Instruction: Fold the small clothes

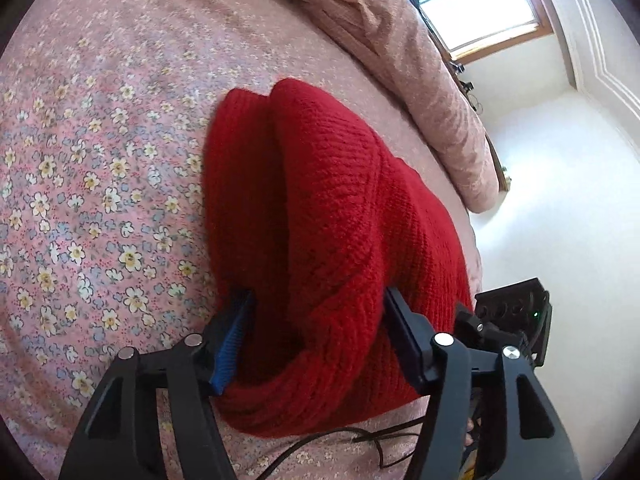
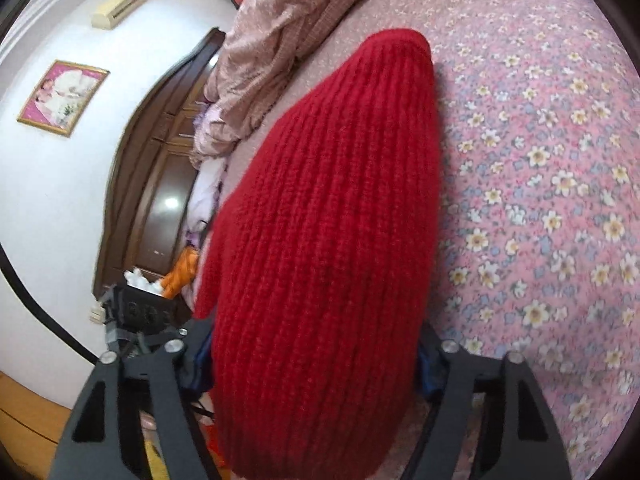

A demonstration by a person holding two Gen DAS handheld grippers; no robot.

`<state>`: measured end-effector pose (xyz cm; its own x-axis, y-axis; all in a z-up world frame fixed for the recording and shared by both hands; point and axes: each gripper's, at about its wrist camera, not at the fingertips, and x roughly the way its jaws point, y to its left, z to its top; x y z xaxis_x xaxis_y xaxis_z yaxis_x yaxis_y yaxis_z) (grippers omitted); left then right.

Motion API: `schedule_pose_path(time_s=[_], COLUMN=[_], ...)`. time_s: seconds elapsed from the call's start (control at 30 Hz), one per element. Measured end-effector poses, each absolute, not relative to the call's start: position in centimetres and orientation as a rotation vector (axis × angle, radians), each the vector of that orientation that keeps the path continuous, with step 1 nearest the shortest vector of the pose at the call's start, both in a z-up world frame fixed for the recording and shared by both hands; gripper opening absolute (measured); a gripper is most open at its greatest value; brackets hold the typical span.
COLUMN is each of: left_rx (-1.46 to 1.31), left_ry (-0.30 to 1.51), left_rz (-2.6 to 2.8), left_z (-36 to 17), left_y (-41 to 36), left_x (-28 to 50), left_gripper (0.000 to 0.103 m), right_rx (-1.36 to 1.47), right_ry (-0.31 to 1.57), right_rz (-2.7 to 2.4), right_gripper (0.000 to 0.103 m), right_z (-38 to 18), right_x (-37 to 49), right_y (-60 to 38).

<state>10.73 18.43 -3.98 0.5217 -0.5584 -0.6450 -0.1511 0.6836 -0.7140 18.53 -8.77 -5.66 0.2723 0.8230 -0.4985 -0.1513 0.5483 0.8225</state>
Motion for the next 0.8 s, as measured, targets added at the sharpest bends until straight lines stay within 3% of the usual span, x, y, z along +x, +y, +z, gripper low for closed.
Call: schedule_pose_path(time_s=[0.5, 0.8], left_rx=[-0.743, -0.587], left_ry=[1.102, 1.160], left_rz=[-0.453, -0.427], left_z=[-1.8, -2.3], left_y=[9.8, 5.2], left_x=[8.3, 9.3], left_gripper=[0.051, 0.051], right_rx=[0.739, 0.677], right_ry=[1.017, 1.083], right_rz=[0.728, 0.552], right_gripper=[0.070, 0.071], right_z=[-0.3, -3.8], right_x=[11.4, 9.7], right_y=[-16.0, -19.8])
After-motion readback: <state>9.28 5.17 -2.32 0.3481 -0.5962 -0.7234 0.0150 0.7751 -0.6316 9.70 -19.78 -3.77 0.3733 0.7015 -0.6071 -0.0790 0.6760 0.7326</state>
